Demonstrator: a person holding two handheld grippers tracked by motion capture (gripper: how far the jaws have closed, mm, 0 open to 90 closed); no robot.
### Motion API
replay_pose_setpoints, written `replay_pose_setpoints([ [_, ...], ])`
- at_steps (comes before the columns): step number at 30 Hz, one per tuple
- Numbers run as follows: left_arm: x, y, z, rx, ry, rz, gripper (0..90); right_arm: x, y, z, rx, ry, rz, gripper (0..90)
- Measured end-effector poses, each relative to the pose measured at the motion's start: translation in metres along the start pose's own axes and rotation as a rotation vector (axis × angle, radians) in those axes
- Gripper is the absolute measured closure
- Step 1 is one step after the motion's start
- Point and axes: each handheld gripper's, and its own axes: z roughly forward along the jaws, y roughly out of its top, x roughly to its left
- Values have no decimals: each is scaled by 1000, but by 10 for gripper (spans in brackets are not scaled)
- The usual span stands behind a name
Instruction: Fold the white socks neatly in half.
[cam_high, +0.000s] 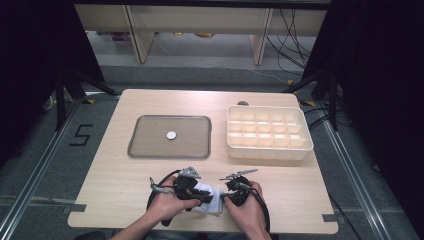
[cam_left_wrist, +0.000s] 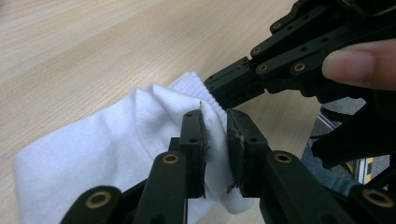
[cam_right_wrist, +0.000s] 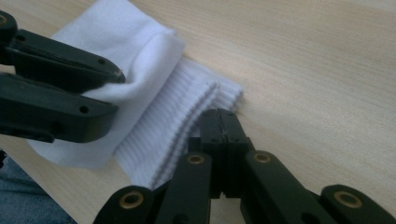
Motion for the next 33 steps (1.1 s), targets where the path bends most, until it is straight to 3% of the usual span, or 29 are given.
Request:
replay_pose_setpoints([
  [3, 0, 0, 1, -3, -6, 6, 746, 1, 2, -3, 2, 14, 28, 900],
  [4, 0, 0, 2, -6, -11, 3, 742, 0, 1, -4, -10, -3, 14, 900],
  [8, -2, 1, 3, -11, -1, 1, 738, 0, 2, -5, -16, 2, 6, 900],
  [9, -2, 1, 3, -6, -16, 3, 735, -1, 2, -5, -16, 8, -6, 900],
  [10, -3, 2, 3, -9, -17, 5, 732, 1, 2, -6, -13, 17, 31, 900],
  [11, -2, 2, 3, -8, -21, 11, 725, -1, 2, -6, -17, 4, 6, 900],
  [14, -3, 3, 4, -14, -25, 4, 719, 0, 2, -7, -18, 20, 29, 900],
  [15, -4, 3, 4, -22, -28, 1, 713, -1, 2, -7, -21, 7, 7, 900],
  [20, -7, 8, -6, -62, -52, 1, 681, -2, 2, -8, -27, 4, 14, 897],
  [23, -7, 11, -14, -86, -37, 1, 710, -2, 2, -8, -29, 5, 13, 896],
  [25, -6, 11, -18, -83, -23, -6, 762, -2, 2, -9, -27, 25, 26, 896],
  [26, -2, 9, -17, -54, 5, -7, 791, -3, 2, -10, -36, 6, 17, 896],
  [27, -2, 9, -17, -54, 5, -7, 809, -3, 2, -10, -45, 16, 20, 896],
  [28, 2, 6, -14, -16, 20, -14, 828, -3, 3, -11, -43, 22, 32, 896],
  [33, 8, -1, -3, 24, 29, -25, 846, -5, 2, -12, -35, 5, 19, 896],
])
